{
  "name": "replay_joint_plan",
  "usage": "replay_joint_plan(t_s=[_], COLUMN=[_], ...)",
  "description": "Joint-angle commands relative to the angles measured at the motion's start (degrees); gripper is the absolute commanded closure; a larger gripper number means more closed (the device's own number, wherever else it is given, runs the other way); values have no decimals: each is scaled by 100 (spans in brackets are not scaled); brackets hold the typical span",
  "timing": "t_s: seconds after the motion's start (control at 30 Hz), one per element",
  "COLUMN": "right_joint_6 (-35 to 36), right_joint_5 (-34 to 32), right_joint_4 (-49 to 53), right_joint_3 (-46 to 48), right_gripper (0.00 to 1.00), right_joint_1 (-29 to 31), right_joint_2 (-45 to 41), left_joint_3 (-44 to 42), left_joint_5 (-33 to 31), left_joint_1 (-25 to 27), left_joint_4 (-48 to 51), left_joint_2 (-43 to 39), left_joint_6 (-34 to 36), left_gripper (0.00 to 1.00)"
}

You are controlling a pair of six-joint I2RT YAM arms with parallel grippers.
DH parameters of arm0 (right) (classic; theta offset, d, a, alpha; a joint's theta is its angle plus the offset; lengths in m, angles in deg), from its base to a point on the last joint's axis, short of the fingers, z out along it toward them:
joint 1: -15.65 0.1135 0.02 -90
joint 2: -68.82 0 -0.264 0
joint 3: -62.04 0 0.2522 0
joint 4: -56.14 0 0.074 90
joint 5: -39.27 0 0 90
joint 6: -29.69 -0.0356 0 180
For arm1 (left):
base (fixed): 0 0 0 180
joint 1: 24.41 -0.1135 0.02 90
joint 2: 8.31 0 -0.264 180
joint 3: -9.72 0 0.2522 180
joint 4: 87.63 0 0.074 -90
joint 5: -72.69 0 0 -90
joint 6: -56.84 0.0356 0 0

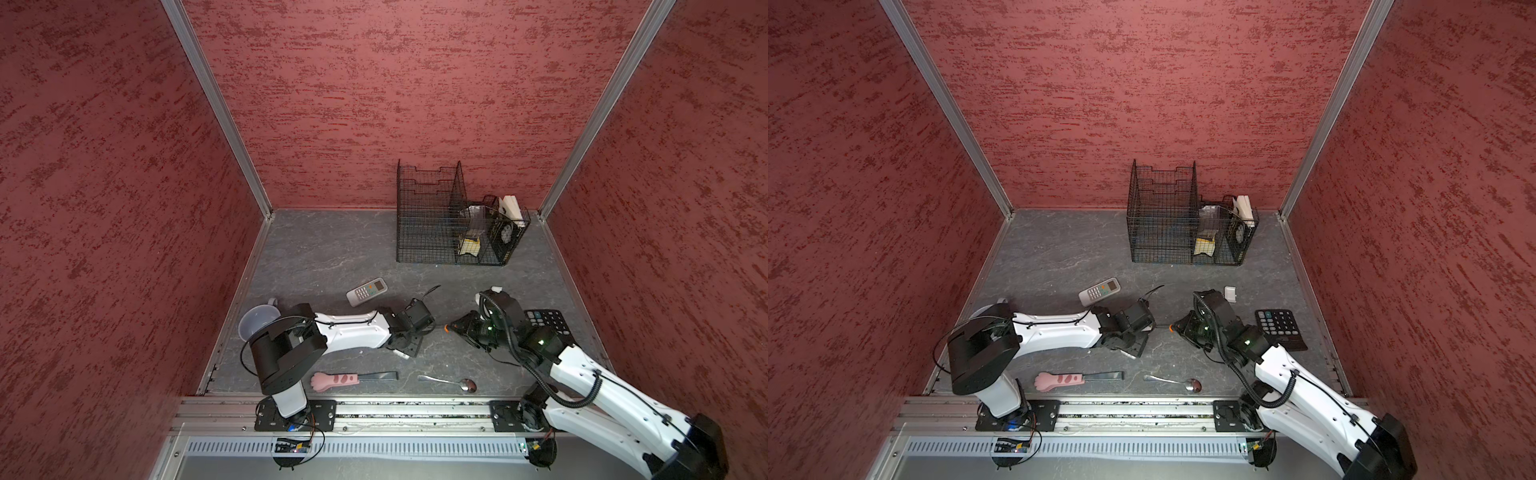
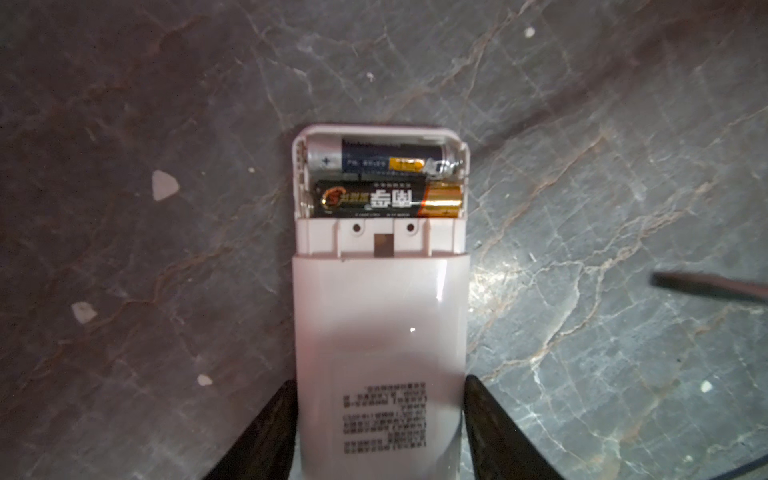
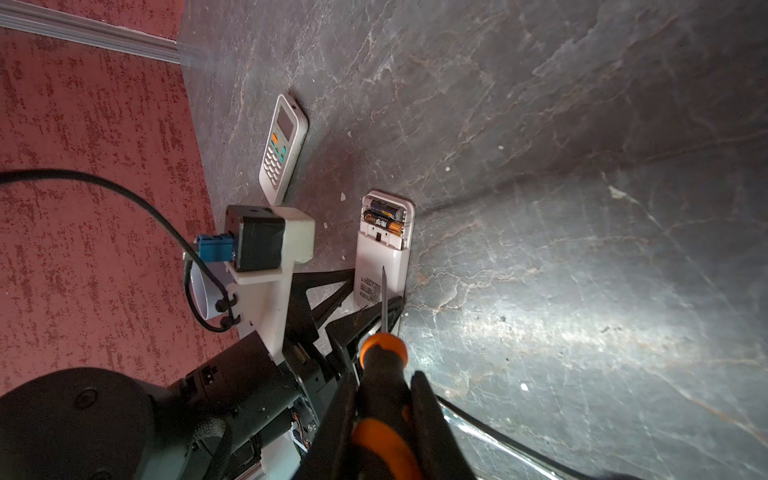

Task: Unload the batteries from the remote control
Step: 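Hold the remote with the left gripper while the right moves the screwdriver to the batteries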

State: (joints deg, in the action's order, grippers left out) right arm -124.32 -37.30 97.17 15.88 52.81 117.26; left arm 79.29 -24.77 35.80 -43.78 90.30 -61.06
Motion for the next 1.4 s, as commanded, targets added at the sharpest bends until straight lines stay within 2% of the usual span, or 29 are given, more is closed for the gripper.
replay_joint_plan(t_s=[0.0, 0.13, 0.2, 0.3, 0.53, 0.93, 1.37], right_joint_6=[-10, 53, 54, 10, -207, -384, -384], right_joint_5=[100, 172, 214, 232, 150, 199, 166], right_joint_4=[-187, -212, -276, -351, -537, -1238, -1529], right_joint_3=[23, 48, 83, 166, 360, 472, 564], right_gripper=[100, 100, 100, 100, 100, 100, 100], right_joint_1=[-100, -163, -187, -201, -227, -244, -286], right_joint_2=[5, 37, 63, 75, -11, 500, 786], left_joint_3=[52, 99, 40, -89, -70, -305, -396], left_joint_5=[-249, -478, -511, -504, -388, -210, -146], left_joint_1=[71, 143, 154, 158, 157, 157, 157], left_joint_4=[555, 717, 658, 426, 192, -18, -79], left_joint_2=[302, 377, 350, 248, 251, 255, 263], left_joint_6=[109, 97, 92, 151, 241, 232, 131], left_gripper=[37, 41, 47, 50, 52, 54, 55])
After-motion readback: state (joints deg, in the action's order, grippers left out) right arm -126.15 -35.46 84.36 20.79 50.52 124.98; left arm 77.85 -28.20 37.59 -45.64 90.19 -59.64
